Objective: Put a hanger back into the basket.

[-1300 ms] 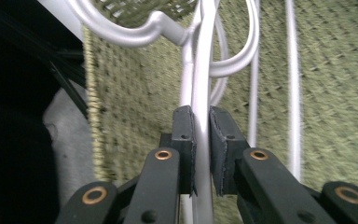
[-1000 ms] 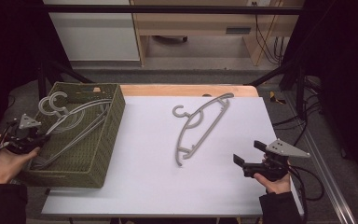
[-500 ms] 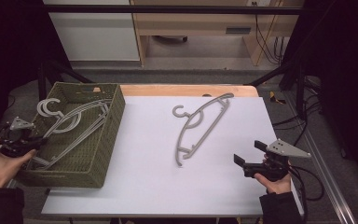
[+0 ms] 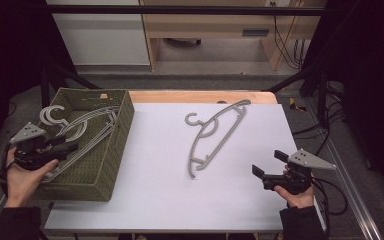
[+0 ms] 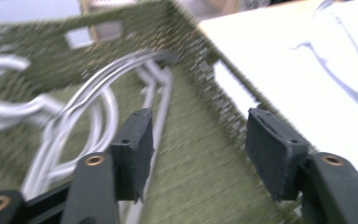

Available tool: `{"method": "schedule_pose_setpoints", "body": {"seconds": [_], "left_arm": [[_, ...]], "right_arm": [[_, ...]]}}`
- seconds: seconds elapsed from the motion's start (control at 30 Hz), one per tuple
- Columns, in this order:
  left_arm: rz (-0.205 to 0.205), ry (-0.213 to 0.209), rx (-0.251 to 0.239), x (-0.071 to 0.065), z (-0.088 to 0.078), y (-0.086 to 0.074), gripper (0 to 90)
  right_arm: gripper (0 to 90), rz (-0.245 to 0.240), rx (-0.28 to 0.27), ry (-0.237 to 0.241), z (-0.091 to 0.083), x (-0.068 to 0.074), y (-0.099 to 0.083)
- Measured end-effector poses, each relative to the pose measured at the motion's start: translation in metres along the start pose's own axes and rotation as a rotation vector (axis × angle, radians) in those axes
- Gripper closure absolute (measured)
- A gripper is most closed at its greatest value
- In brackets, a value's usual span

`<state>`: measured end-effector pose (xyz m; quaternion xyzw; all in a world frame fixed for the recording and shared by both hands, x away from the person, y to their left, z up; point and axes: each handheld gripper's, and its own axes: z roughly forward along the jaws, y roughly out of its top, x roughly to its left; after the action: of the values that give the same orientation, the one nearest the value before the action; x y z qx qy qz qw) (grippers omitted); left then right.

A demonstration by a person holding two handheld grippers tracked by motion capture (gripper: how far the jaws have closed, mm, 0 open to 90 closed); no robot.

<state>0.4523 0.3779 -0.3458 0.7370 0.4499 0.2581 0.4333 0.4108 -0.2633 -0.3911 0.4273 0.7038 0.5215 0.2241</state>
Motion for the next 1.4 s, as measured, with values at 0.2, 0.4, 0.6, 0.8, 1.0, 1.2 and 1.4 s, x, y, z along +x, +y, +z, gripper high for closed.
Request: {"method": "schedule_pose_setpoints", "body": {"seconds": [0.2, 0.4, 0.6, 0.8, 1.0, 1.2, 1.4], "left_arm": [[0.007, -0.055, -0.061, -0.023, 0.003, 0.003, 32.2], [0.005, -0.145, -0.122, -0.050, 0.011, 0.008, 21.7], [0.033, -0.181, -0.142, -0.078, 0.023, 0.008, 12.9], [0.070, -0.214, -0.144, -0.102, 0.032, 0.007, 12.2], [0.093, -0.246, -0.137, -0.122, 0.041, 0.013, 12.2], [0.097, -0.262, -0.124, -0.140, 0.059, 0.019, 12.4], [0.111, -0.278, -0.100, -0.158, 0.083, 0.024, 13.6]], "right_arm": [[2.9, 0.001, 0.001, 0.002, -0.001, 0.000, 0.000], [2.8, 0.001, 0.001, 0.001, 0.000, 0.000, 0.000], [2.8, -0.005, 0.004, 0.003, 0.000, 0.001, 0.000], [2.8, -0.001, -0.001, 0.001, 0.000, 0.001, 0.000], [2.8, 0.001, -0.001, 0.005, 0.000, 0.001, 0.000], [2.8, -0.001, -0.002, 0.003, -0.001, 0.001, 0.000], [2.8, -0.001, -0.004, 0.008, -0.001, 0.001, 0.001]]}}
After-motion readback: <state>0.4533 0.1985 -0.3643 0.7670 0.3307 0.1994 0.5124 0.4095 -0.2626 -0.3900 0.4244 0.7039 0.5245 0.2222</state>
